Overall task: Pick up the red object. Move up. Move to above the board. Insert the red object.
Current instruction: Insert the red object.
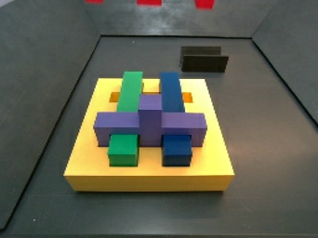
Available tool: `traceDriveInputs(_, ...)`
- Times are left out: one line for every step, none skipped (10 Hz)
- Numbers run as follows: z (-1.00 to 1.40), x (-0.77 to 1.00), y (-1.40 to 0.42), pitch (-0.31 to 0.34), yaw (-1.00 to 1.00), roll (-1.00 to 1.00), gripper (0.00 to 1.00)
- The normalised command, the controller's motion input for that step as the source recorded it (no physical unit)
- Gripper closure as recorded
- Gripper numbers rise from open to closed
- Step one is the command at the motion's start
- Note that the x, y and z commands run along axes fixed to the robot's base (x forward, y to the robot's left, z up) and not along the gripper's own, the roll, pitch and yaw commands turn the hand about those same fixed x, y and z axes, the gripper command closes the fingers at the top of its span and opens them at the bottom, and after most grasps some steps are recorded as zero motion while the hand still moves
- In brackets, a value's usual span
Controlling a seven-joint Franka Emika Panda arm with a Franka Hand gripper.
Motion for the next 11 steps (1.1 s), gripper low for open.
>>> traceDriveInputs(-0.99,0.00,0.00,-0.129,0.00,0.06,1.00)
traceDriveInputs(-0.99,0.06,0.03,-0.113,0.00,0.01,1.00)
traceDriveInputs(-0.85,0.00,0.17,-0.097,0.01,-0.14,1.00)
traceDriveInputs(-0.67,0.07,0.13,-0.040,0.23,-0.24,1.00)
traceDriveInputs(-0.81,0.04,0.10,-0.074,0.23,-0.16,1.00)
traceDriveInputs(-0.80,0.08,0.02,-0.110,0.21,-0.05,1.00)
traceDriveInputs(-0.64,0.29,0.00,-0.069,0.21,0.00,1.00)
traceDriveInputs(-0.59,0.26,0.00,-0.070,0.15,0.01,1.00)
traceDriveInputs(-0.45,0.25,0.03,0.000,0.05,0.10,1.00)
traceDriveInputs(-0.17,0.00,0.07,0.003,0.08,0.17,1.00)
traceDriveInputs(-0.05,0.00,0.05,0.040,0.05,0.17,1.00)
